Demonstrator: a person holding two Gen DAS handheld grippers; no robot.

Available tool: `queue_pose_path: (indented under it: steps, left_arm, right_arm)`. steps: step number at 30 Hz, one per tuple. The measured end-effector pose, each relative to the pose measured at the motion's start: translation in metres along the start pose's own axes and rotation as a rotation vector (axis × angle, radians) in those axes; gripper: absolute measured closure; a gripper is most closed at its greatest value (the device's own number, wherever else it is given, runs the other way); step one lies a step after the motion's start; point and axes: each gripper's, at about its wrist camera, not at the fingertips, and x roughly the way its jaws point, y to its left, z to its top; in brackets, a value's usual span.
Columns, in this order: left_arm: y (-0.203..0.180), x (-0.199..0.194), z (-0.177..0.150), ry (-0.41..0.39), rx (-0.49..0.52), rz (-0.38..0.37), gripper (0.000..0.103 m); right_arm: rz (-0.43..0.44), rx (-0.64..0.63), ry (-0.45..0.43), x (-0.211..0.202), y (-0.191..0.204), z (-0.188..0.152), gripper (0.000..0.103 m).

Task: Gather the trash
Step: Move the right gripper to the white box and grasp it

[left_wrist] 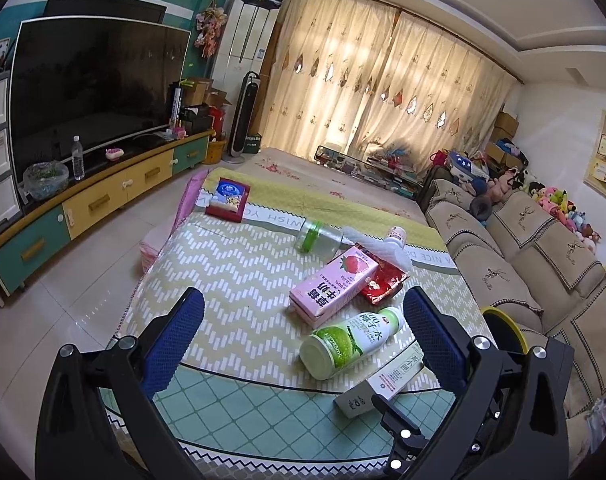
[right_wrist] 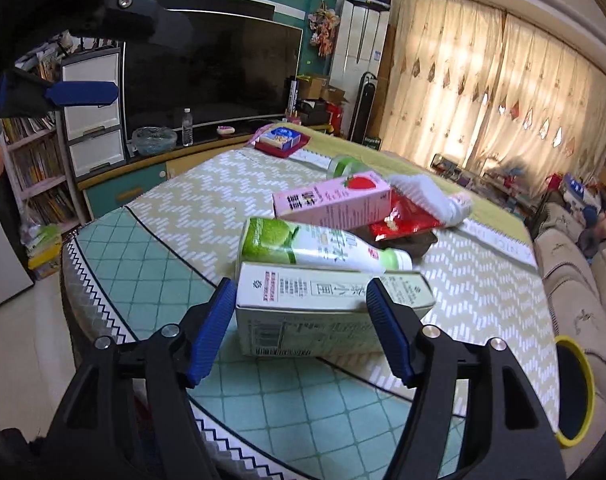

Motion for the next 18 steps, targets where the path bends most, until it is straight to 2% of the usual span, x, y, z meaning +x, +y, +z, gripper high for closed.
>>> queue_pose_path:
  steps: [4, 10, 18]
  left_arm:
    - [-0.003, 0.006, -0.003, 0.013, 0.006, -0.008, 0.005]
    - [-0.009, 0.017, -0.006, 0.033, 0.011, -0.021, 0.005]
    - [-0.022, 0.024, -0.009, 0.046, 0.035, -0.035, 0.005]
  right_arm:
    - [0.002, 0.038, 0.008, -0.006, -0.018, -0.009, 0.036]
    - [-0.043, 0.091, 0.044, -0.012, -0.063, -0.018, 0.035]
    - [-0.152, 0.103, 0.042, -0.01, -0.117, -0.013, 0.035]
